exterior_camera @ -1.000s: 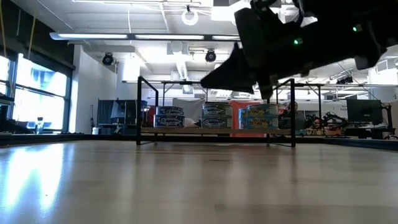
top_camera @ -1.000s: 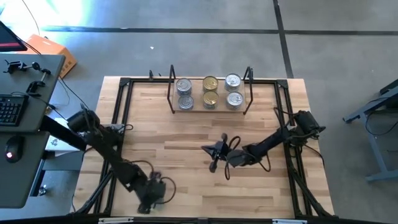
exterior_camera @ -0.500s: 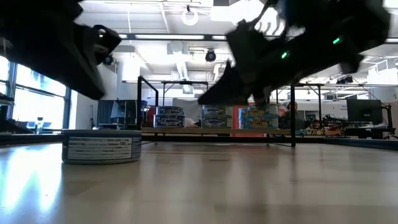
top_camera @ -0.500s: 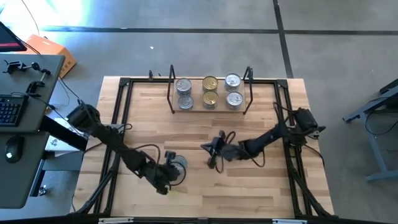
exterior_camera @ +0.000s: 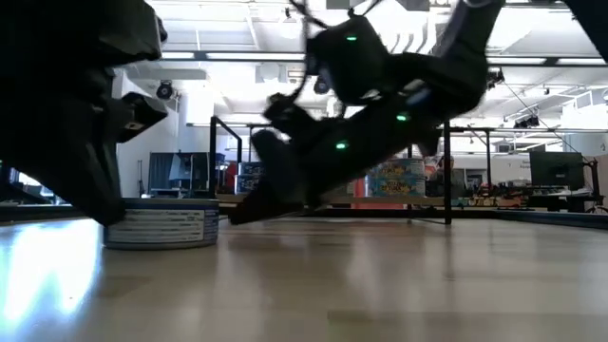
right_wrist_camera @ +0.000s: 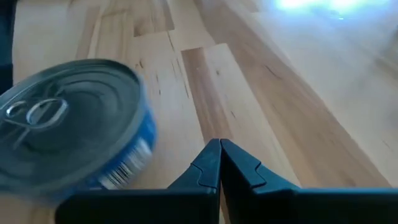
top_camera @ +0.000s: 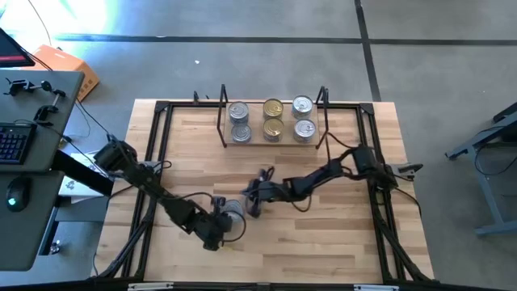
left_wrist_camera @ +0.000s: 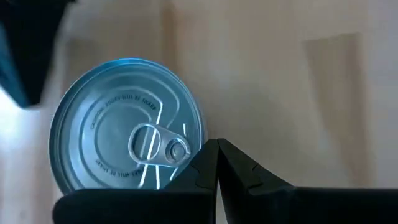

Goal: Stack canned seafood by type on shelf
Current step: Stack the blue tuna can on top of the blue tuna can on the shelf

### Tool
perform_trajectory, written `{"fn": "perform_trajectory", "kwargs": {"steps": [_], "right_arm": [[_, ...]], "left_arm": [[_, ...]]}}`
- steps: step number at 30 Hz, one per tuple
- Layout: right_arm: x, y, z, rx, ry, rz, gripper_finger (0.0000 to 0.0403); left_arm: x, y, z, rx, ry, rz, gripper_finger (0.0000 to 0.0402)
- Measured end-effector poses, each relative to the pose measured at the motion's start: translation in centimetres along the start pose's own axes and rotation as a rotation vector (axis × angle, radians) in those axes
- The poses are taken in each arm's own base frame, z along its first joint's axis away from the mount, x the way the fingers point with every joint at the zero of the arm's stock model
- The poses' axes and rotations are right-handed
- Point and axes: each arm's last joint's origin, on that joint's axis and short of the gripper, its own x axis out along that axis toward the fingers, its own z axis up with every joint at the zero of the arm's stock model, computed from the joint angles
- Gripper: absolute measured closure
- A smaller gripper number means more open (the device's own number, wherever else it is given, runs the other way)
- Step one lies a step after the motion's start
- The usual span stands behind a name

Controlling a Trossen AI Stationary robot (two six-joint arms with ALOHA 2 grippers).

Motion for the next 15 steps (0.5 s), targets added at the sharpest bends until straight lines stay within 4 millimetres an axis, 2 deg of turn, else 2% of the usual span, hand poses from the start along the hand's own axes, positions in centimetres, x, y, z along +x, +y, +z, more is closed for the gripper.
{"fn": "perform_trajectory", "kwargs": {"steps": [3,6,10,15], "right_arm": [[1.1,0.5,0.7,-0.040,0.052,0.007,0.0402],[1.3,1.0,1.3,-0.076,0.120,0.052,0.0402],[0.2,2.3,1.5,-0.103,0.194,0.063,0.0403],[-2.1,5.3,0.8,-0.171,0.298,0.133,0.0403]], "left_arm": [[0.2,0.4,-0.2,-0.001,0.016,0.047,0.0401],[0.1,0.8,-0.5,0.014,0.039,0.104,0.0401],[0.0,1.5,-1.3,0.022,0.107,0.211,0.0401],[-0.5,2.9,-2.2,-0.040,0.146,0.427,0.0401]]}}
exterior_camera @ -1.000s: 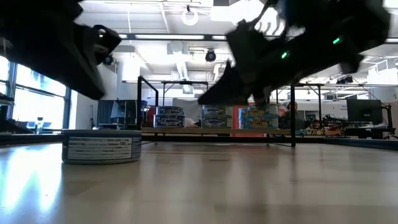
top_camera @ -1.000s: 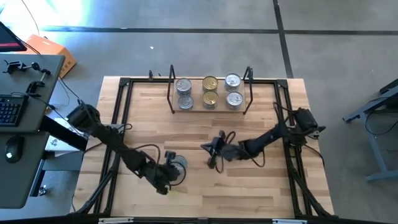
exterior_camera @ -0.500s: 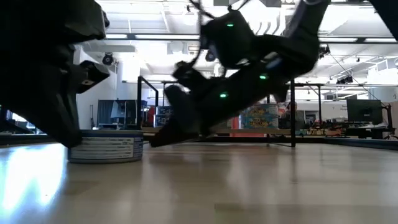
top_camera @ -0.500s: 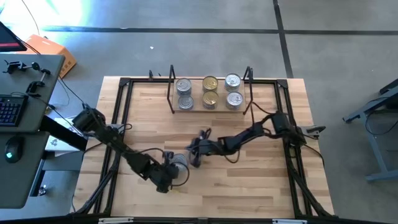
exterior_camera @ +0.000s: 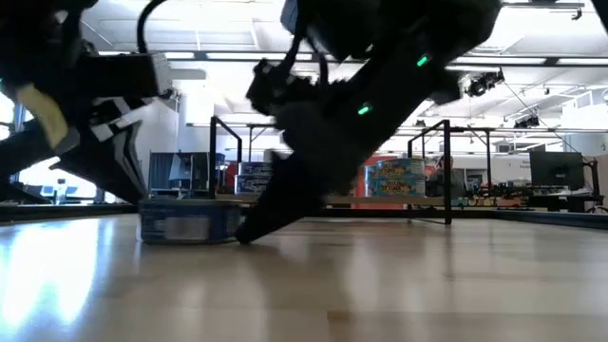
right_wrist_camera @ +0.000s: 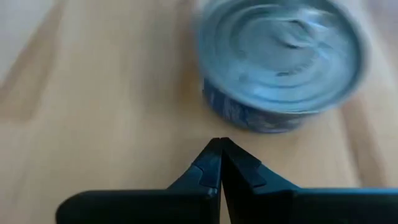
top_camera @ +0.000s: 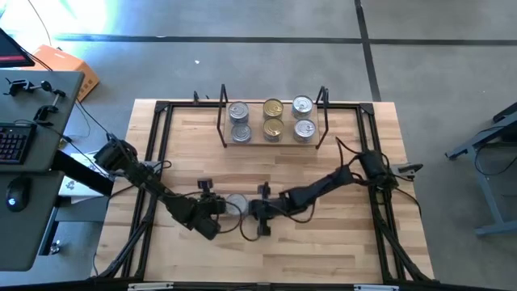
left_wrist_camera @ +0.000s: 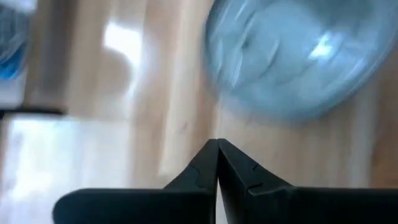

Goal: Stack canned seafood by type on shelf
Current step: Stack the blue tuna can on top of the blue tuna can on the shelf

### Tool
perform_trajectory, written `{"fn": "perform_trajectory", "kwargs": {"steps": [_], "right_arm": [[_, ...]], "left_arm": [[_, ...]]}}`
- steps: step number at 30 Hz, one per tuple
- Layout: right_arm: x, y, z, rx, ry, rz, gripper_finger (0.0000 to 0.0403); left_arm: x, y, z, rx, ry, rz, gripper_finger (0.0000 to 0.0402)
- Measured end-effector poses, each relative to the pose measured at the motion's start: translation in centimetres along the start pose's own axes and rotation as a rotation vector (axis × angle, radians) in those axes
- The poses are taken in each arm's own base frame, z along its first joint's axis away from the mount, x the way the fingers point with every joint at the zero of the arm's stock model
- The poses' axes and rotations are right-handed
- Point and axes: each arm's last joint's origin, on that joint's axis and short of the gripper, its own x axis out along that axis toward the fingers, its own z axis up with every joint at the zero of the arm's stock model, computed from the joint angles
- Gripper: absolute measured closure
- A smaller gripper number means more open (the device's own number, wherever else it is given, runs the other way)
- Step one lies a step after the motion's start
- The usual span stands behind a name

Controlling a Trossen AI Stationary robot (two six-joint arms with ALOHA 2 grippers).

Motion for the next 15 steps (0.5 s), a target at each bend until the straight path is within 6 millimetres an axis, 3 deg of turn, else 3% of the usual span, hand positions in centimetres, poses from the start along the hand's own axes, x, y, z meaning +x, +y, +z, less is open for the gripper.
{"fn": "perform_trajectory", "kwargs": {"steps": [6,10,15], "right_arm": [[-0.8,2.2,-0.7,-0.033,0.027,-0.039,0.0403],[-0.8,2.4,-1.1,-0.012,0.009,-0.096,0.0403],[-0.6,2.0,-3.0,0.016,-0.117,-0.082,0.0403]], "left_arm": [[-0.6,0.4,-1.1,-0.040,0.048,0.068,0.0401],[-1.1,-0.2,-1.4,-0.073,0.025,0.057,0.0401],[-1.9,-0.9,-1.7,-0.165,-0.060,0.078,0.0401]]}}
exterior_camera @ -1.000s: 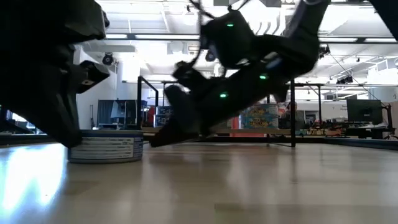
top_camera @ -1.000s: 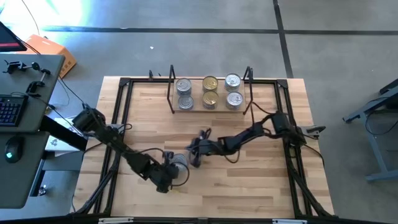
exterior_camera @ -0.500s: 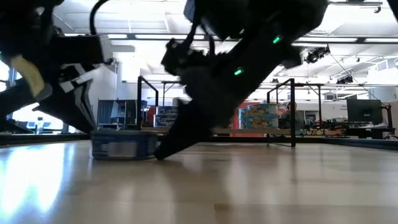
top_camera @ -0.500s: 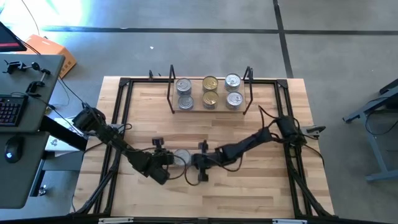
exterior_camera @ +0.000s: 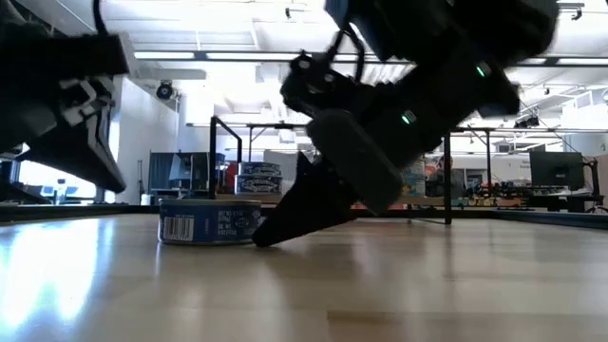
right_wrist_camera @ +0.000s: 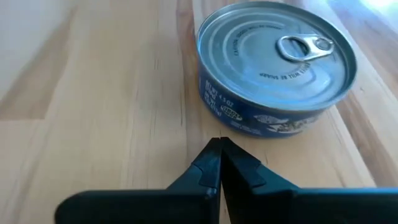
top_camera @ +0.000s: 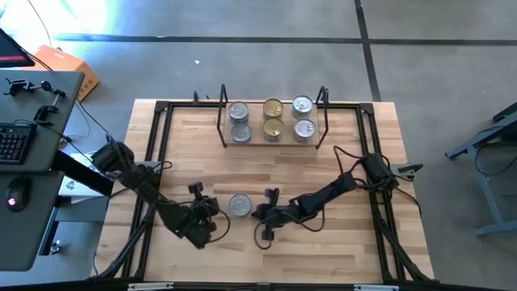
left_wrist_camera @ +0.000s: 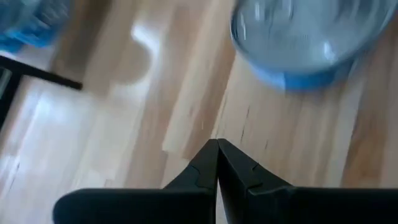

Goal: Stack canned seafood by type on shelf
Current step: Stack the blue tuna can on top of the blue tuna can on the shelf

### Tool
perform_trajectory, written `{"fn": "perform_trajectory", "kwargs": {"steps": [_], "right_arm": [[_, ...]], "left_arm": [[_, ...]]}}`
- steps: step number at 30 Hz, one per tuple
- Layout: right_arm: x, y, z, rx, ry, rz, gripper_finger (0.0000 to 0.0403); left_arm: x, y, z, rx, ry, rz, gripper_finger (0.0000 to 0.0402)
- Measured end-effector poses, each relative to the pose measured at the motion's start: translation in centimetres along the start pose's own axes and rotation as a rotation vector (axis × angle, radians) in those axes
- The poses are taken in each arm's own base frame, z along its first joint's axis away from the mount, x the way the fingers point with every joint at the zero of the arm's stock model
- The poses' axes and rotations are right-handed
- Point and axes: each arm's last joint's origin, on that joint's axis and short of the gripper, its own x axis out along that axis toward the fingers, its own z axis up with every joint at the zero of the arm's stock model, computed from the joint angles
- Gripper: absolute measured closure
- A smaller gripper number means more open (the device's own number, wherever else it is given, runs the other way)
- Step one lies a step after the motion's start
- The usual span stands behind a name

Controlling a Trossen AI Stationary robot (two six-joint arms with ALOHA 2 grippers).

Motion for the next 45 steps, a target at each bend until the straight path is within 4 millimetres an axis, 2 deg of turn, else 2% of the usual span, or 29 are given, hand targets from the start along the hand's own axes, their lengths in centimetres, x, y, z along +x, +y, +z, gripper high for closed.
{"fn": "perform_trajectory", "kwargs": {"steps": [4,9,15,19,21,24,31,33,38,42,45], "right_arm": [[-0.3,-0.7,-1.6,0.080,-0.099,0.028,0.0403],[-0.8,-0.9,-2.4,0.090,-0.163,0.049,0.0403],[-1.6,-0.6,-1.7,0.059,-0.179,0.057,0.0403],[-2.9,-0.2,-0.9,0.023,-0.163,0.040,0.0403],[-3.8,0.0,-0.5,-0.004,-0.157,0.021,0.0403],[-4.9,0.4,0.0,-0.052,-0.146,0.018,0.0403],[-5.0,0.1,-0.1,-0.169,-0.108,0.005,0.0392],[-4.9,-0.2,-0.2,-0.213,-0.088,-0.005,0.0370],[-4.3,-1.1,0.0,-0.304,-0.080,0.061,0.0276],[-4.2,-1.3,0.1,-0.527,-0.094,0.093,0.0195],[-4.1,-1.2,0.4,-0.718,-0.143,0.050,0.0157]], "left_arm": [[-0.6,-0.7,0.3,-0.067,-0.141,0.016,0.0384],[-0.5,-1.7,1.9,-0.044,-0.238,-0.061,0.0320],[1.5,-1.9,4.1,-0.021,-0.255,-0.294,0.0238],[2.9,-1.4,4.7,0.050,-0.241,-0.395,0.0214],[3.3,-1.1,4.9,0.077,-0.235,-0.405,0.0218],[3.7,-0.8,5.1,0.134,-0.225,-0.440,0.0247],[4.2,-0.5,5.5,0.204,-0.213,-0.545,0.0375],[4.2,-0.5,5.5,0.220,-0.219,-0.549,0.0393],[3.7,-0.6,5.3,0.240,-0.228,-0.531,0.0394],[2.9,-0.4,5.3,0.236,-0.246,-0.513,0.0399],[2.4,-0.3,5.2,0.236,-0.260,-0.501,0.0401]]}}
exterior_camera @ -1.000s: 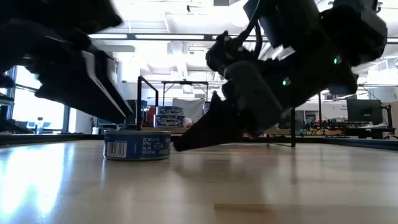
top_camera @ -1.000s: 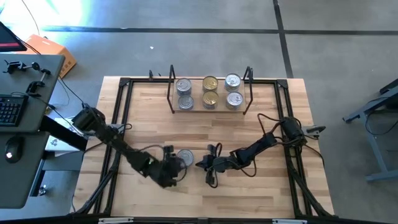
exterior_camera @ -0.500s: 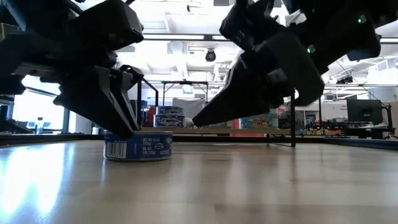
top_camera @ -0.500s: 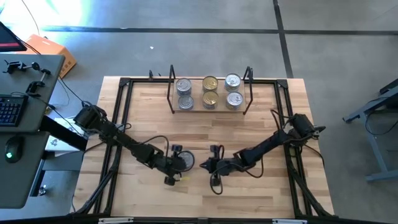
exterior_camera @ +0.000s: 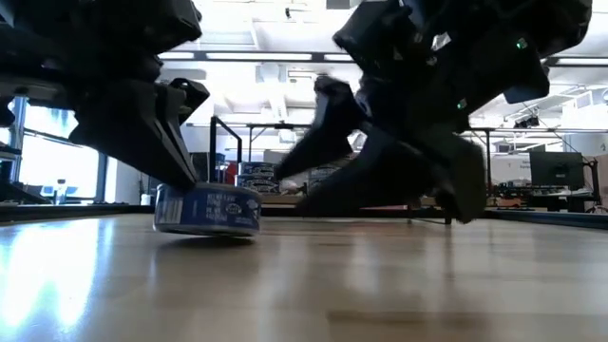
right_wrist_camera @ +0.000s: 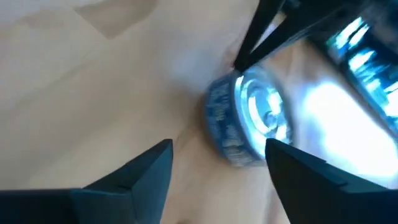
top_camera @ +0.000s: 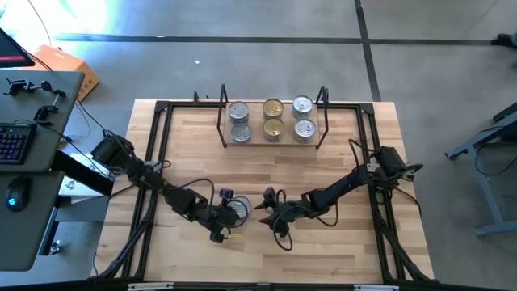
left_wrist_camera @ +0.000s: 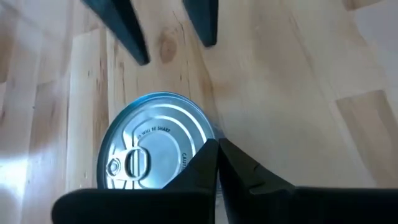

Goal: Stack canned seafood by type on shelf
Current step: Stack the blue tuna can on top of the blue tuna can on the shelf

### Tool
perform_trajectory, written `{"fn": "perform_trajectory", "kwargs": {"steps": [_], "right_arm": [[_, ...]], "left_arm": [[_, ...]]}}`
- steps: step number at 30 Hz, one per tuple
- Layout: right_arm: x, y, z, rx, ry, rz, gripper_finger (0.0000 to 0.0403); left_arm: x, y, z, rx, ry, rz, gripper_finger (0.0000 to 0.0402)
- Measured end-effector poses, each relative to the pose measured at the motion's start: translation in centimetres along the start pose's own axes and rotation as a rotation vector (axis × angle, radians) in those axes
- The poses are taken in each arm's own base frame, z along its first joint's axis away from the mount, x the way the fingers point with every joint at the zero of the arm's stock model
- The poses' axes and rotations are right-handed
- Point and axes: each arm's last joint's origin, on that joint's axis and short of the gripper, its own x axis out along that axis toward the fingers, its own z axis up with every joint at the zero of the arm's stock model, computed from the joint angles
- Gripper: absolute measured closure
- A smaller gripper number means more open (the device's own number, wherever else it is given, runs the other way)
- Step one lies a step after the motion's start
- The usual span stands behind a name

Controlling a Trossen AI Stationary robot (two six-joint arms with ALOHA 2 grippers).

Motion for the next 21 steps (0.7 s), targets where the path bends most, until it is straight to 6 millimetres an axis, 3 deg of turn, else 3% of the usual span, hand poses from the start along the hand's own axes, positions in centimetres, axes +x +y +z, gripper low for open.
{"fn": "perform_trajectory", "kwargs": {"steps": [6,16,21], "right_arm": [[1.5,0.4,-0.6,-0.185,-0.029,-0.101,0.0147],[2.5,-0.1,-1.1,-0.157,-0.058,-0.236,0.0147],[3.3,-1.2,-1.0,-0.117,-0.122,-0.116,0.0147]], "left_arm": [[-0.5,0.2,-1.1,-0.049,-0.103,-0.011,0.0401],[-2.4,1.5,-3.9,-0.154,-0.353,-0.059,0.0401],[-2.9,1.8,-5.0,-0.183,-0.441,-0.053,0.0401]]}}
